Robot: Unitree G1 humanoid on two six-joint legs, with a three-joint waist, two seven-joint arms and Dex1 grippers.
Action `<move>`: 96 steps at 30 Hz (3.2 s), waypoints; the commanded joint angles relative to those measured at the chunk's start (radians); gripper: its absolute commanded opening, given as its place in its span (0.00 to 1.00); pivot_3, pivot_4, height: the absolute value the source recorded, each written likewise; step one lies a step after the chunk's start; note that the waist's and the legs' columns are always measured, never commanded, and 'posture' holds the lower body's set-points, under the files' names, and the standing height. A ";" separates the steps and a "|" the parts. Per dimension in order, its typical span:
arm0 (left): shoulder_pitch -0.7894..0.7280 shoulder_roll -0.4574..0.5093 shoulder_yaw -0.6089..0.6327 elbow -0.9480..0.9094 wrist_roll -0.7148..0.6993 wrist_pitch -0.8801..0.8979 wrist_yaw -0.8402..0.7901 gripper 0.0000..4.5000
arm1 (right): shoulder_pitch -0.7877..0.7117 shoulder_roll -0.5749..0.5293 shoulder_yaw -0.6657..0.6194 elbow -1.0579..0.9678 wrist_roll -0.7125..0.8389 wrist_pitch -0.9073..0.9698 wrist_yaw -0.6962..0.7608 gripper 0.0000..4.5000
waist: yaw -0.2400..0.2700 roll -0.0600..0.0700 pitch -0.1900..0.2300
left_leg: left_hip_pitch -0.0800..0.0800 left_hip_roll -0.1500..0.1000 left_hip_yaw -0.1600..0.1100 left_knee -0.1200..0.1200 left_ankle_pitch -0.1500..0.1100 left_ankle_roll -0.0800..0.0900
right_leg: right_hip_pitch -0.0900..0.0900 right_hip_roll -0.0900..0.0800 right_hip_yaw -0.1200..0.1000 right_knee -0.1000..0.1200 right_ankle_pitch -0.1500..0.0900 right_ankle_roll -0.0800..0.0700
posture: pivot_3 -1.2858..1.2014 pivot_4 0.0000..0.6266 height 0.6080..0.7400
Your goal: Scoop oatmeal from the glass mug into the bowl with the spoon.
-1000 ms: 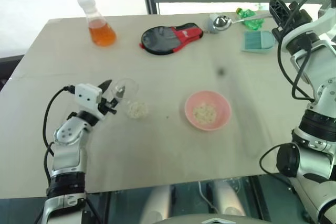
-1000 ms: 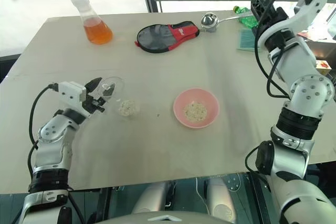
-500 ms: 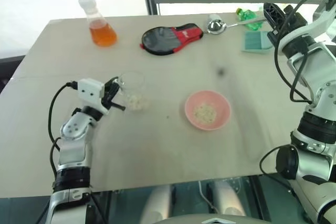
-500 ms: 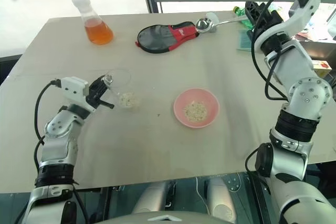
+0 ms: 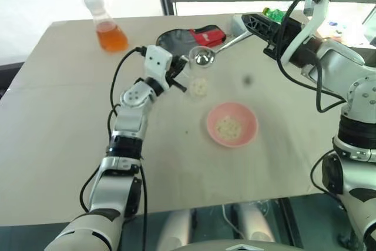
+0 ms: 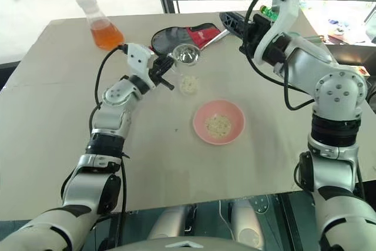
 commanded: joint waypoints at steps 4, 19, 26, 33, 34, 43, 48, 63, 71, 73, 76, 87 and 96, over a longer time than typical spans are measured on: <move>-0.056 0.028 -0.008 0.058 0.009 -0.067 -0.092 0.02 | 0.001 -0.032 0.086 -0.033 -0.188 -0.034 0.148 0.00 | -0.003 0.000 0.000 | -0.001 0.000 0.000 0.000 0.001 -0.002 | 0.000 -0.001 0.000 -0.003 0.000 0.000 | 0.52 0.24 1.00; -0.162 0.056 -0.114 0.211 0.179 -0.318 -0.108 0.02 | 0.022 0.085 0.180 -0.031 -0.390 -0.007 0.279 0.00 | 0.014 0.000 0.000 | -0.002 -0.001 -0.002 0.000 0.002 -0.003 | 0.000 -0.001 -0.001 -0.003 0.000 0.000 | 0.52 0.24 1.00; -0.149 0.045 -0.090 0.223 0.170 -0.347 -0.069 0.02 | 0.059 0.154 0.138 -0.062 -0.367 0.080 0.259 0.00 | 0.016 0.000 0.000 | -0.002 -0.001 -0.002 0.001 0.002 -0.003 | 0.001 -0.001 -0.002 -0.003 0.000 0.000 | 0.52 0.24 1.00; -0.133 0.037 -0.094 0.205 0.158 -0.343 -0.085 0.02 | 0.058 0.138 0.181 -0.075 -0.520 -0.031 0.295 0.00 | 0.013 0.000 0.000 | -0.002 -0.001 -0.002 0.001 0.002 -0.003 | 0.000 -0.001 -0.002 -0.002 0.000 0.000 | 0.52 0.24 1.00; -0.132 0.036 -0.095 0.205 0.157 -0.341 -0.085 0.02 | 0.048 0.139 0.174 -0.065 -0.524 -0.035 0.298 0.00 | 0.013 0.000 0.000 | -0.002 -0.001 -0.002 0.001 0.002 -0.003 | 0.000 -0.001 -0.002 -0.002 0.000 0.000 | 0.52 0.24 1.00; -0.134 0.030 -0.096 0.210 0.166 -0.342 -0.074 0.02 | 0.091 0.156 0.184 -0.087 -0.516 0.026 0.336 0.00 | 0.013 0.000 0.000 | -0.002 -0.001 -0.003 0.001 0.002 -0.003 | 0.000 -0.001 -0.002 -0.002 0.000 0.000 | 0.52 0.24 1.00; -0.131 0.032 -0.094 0.205 0.166 -0.339 -0.072 0.02 | 0.137 0.177 0.205 -0.116 -0.539 0.027 0.330 0.00 | 0.013 0.000 0.000 | -0.002 -0.001 -0.003 0.001 0.002 -0.003 | 0.000 -0.001 -0.002 -0.002 0.000 0.000 | 0.52 0.24 1.00; -0.099 0.022 -0.101 0.211 0.175 -0.354 -0.057 0.02 | -0.030 0.443 -0.402 0.014 -0.128 0.474 -0.124 0.00 | 0.014 0.000 0.000 | -0.001 -0.001 -0.003 0.001 0.002 -0.003 | 0.000 -0.001 -0.002 0.001 0.000 0.000 | 0.52 0.24 1.00; -0.078 -0.017 -0.082 0.241 0.135 -0.389 -0.066 0.02 | -0.086 0.374 -0.570 0.101 -0.039 0.560 -0.249 0.00 | 0.015 0.000 0.000 | -0.001 -0.001 -0.002 0.001 0.002 -0.003 | 0.000 -0.001 -0.002 0.002 0.000 0.000 | 0.52 0.24 1.00; -0.078 -0.034 -0.070 0.268 0.135 -0.408 -0.033 0.02 | -0.086 0.371 -0.603 0.110 -0.006 0.578 -0.287 0.00 | 0.015 0.000 0.000 | -0.001 -0.001 -0.002 0.001 0.002 -0.003 | 0.000 -0.002 -0.001 0.002 0.000 0.000 | 0.52 0.24 1.00; -0.082 -0.056 -0.047 0.307 0.116 -0.421 -0.018 0.02 | -0.083 0.381 -0.639 0.120 0.062 0.582 -0.360 0.00 | 0.014 0.000 0.000 | -0.001 -0.001 -0.002 0.002 0.002 -0.003 | 0.000 -0.002 -0.001 0.003 0.000 0.000 | 0.52 0.24 1.00; -0.043 -0.079 -0.025 0.377 0.097 -0.508 -0.033 0.02 | 0.025 0.300 -0.546 0.164 0.554 0.340 -0.729 0.00 | 0.014 0.000 0.000 | 0.000 -0.001 0.000 0.003 0.000 0.001 | 0.000 -0.002 0.000 0.005 0.000 0.000 | 0.52 0.24 1.00; -0.030 -0.070 -0.023 0.397 0.094 -0.521 -0.037 0.02 | 0.143 0.232 -0.401 0.113 0.792 0.098 -0.835 0.00 | 0.012 0.000 0.000 | 0.001 0.000 0.000 0.003 0.000 0.001 | 0.001 -0.001 0.001 0.005 0.000 0.000 | 0.52 0.24 1.00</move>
